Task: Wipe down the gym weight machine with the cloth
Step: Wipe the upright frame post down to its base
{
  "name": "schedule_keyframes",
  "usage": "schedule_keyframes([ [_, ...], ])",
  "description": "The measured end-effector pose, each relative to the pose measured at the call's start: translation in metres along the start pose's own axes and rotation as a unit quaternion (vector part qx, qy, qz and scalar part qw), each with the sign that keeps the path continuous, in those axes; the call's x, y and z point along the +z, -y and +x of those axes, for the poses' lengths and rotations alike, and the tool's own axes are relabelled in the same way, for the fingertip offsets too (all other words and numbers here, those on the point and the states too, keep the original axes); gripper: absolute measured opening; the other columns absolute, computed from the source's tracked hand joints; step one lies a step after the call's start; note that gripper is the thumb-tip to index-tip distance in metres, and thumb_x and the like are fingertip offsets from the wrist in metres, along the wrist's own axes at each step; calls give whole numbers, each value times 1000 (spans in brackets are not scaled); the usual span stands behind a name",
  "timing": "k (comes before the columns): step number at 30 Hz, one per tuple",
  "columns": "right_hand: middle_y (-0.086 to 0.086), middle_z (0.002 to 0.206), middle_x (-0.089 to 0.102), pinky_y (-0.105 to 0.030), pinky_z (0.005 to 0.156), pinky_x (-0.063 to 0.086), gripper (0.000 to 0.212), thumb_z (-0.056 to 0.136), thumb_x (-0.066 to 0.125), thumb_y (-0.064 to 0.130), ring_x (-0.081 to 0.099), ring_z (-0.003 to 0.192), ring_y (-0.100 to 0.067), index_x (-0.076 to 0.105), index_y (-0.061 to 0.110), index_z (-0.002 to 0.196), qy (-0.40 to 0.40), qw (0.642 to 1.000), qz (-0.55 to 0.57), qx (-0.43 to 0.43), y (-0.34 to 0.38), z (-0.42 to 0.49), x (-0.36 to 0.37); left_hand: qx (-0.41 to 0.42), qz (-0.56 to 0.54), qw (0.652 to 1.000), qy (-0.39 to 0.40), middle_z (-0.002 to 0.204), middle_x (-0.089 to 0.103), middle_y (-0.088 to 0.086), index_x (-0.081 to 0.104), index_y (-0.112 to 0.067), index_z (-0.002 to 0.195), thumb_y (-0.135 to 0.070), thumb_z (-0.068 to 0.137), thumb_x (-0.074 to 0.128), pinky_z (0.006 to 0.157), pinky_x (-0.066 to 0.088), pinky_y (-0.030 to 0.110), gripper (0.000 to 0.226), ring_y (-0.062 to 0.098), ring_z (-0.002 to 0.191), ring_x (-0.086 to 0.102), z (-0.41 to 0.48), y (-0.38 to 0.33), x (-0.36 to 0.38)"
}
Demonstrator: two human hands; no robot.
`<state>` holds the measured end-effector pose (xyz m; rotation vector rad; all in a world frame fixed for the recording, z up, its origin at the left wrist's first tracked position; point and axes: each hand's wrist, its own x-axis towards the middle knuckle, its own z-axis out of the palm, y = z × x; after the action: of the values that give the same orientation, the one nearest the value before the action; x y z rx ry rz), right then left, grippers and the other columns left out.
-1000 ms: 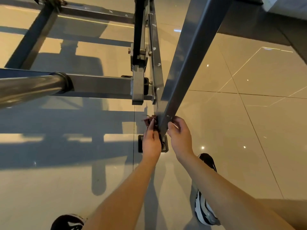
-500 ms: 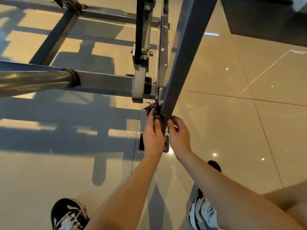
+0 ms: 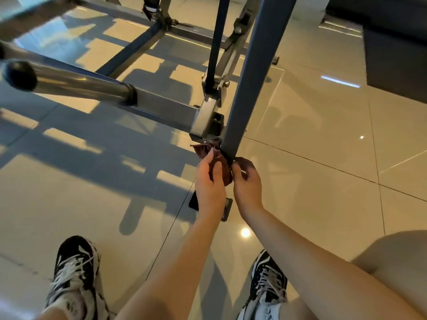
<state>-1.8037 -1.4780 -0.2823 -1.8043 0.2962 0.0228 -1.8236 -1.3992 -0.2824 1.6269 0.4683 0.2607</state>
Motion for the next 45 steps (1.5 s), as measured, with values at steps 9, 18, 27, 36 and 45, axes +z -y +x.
schedule_keyframes([
  [9, 4, 137, 59, -12, 84, 40, 35, 107, 47, 26, 52, 117, -7, 57, 23, 141, 104, 994, -15, 24, 25, -18, -33, -71, 30, 996, -51, 132, 55, -5, 49, -25, 138, -20, 105, 52, 109, 48, 39, 34, 17, 125, 56, -20, 2, 5],
  [18, 2, 145, 56, -28, 107, 42, 38, 107, 45, 23, 50, 134, -15, 55, 23, 144, 101, 995, 11, 3, 57, -36, -42, 1, -4, 998, -65, 140, 54, -6, 50, -30, 144, -19, 103, 55, 108, 45, 28, 43, 5, 121, 50, -31, -22, 16],
  [27, 9, 132, 54, -1, 65, 43, 38, 107, 49, 26, 51, 116, -6, 50, 29, 145, 92, 995, 25, -12, 50, 6, -51, -9, -57, 991, -124, 137, 51, -14, 49, -32, 145, -25, 103, 56, 107, 44, 25, 43, 6, 127, 49, -32, -17, 36],
  [36, 21, 118, 59, 1, 67, 37, 29, 106, 52, 27, 53, 98, 8, 58, 32, 133, 201, 979, -41, -5, 34, 36, -64, -23, -33, 981, -190, 131, 48, -17, 52, -37, 136, -21, 101, 59, 105, 46, 26, 38, 1, 120, 50, -33, 24, 60],
  [45, 9, 149, 48, -26, 100, 36, 43, 106, 50, 32, 41, 132, -7, 46, 37, 148, 264, 963, -47, -40, 37, 39, -76, -37, -75, 962, -259, 144, 50, -7, 48, -27, 148, -24, 106, 49, 107, 45, 24, 42, 8, 130, 48, -36, -2, 79],
])
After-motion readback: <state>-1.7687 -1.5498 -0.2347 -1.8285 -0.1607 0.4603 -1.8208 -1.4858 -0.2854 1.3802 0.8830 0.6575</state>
